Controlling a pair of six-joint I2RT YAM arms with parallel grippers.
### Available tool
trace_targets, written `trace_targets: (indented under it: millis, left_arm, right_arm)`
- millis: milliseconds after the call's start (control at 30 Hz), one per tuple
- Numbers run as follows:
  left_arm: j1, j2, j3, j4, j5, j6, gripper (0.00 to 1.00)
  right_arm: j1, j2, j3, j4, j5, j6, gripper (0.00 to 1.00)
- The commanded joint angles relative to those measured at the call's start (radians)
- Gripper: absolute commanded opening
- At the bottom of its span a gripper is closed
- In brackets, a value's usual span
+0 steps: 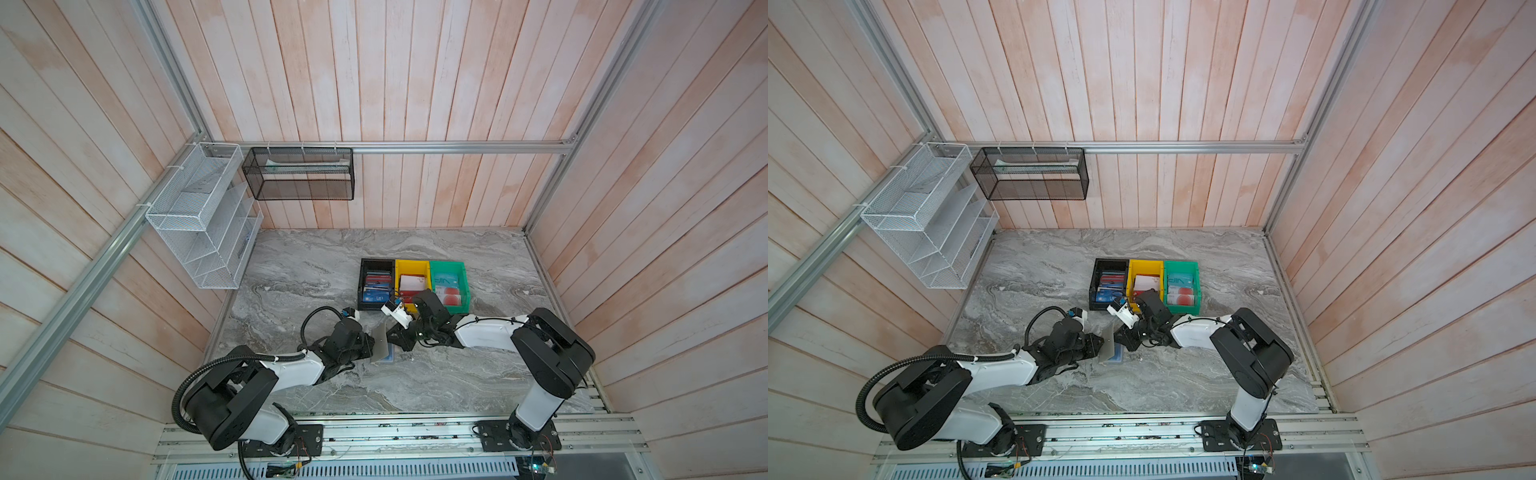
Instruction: Take the credit cards out of the card holder
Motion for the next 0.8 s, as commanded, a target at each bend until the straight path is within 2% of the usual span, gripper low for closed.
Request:
trace_targets:
  millis: [0,367,633,767]
  left_arm:
    - [-0.002,-0.029,-0.002,-0.091,-0.027,0.007,0.22]
    - [0.000,-0.282,0.078,-0.531,-0.208,0.027,0.23]
    - [0.023,-0.502,0.074,-0.558,-0.125,0.003,0.24]
    - [0.064,-0.550,0.074,-0.574,-0.078,0.002,0.25]
  right_arm:
    - [0.027,0.035,0.049,-0.062,-0.009,-0.023,0.12]
    - [0.048,0.100,0.127,-0.103,-0.007,-0.027,0.12]
    - [0.062,0.162,0.233,-0.174,-0.013,-0.028,0.12]
    - [0.074,0.173,0.275,-0.216,-0.009,-0.037,0.12]
